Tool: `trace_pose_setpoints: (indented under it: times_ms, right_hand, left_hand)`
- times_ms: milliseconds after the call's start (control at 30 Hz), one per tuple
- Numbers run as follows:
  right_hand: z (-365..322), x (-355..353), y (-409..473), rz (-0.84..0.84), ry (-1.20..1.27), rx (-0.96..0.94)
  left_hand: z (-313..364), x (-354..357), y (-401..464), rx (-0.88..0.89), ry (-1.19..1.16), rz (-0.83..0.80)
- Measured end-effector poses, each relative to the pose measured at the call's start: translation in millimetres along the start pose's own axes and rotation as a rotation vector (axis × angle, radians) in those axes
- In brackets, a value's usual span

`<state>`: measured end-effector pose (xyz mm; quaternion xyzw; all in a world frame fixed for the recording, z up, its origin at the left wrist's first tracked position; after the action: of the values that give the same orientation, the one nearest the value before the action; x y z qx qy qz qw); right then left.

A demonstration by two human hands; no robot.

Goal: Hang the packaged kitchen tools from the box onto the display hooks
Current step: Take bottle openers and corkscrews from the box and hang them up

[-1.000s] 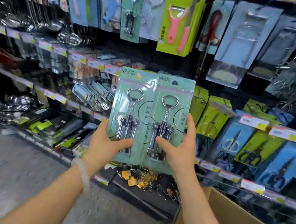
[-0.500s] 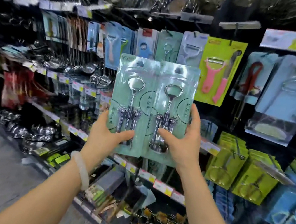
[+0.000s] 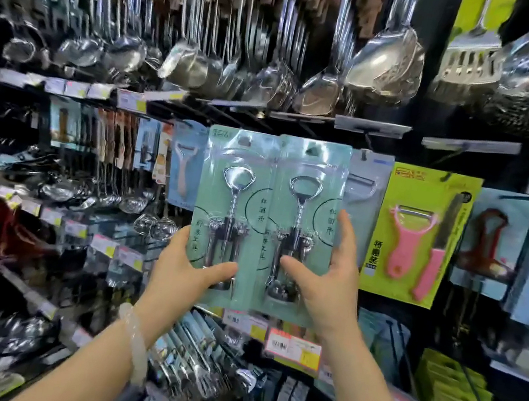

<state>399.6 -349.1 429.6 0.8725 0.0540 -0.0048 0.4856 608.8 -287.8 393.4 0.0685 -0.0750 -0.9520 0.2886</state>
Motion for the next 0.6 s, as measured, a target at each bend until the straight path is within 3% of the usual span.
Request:
trace_pose_setpoints:
  times_ms: [300,600]
  right_hand:
    - [26.6,30.7,42.6,0.017,-0.065,0.002]
    - [55.9,57.5,66.8,0.137,-0.124,0.051]
  left_hand:
    - [4.0,3.1,71.9,0.024,-0.063,-0.087]
    - [-0.8,6.5,146.1,0.017,-0.063,-0.191]
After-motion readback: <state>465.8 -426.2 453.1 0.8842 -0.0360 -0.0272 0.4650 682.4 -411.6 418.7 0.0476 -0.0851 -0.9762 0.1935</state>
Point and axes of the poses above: each hand's wrist, its own y-axis towards the middle knuckle, its own x-axis out of the palm, z = x × y, the point moved 8 cm from there along y, towards the middle knuckle, and after that the axes turned 15 degrees about -x, right-handed, at the moved point
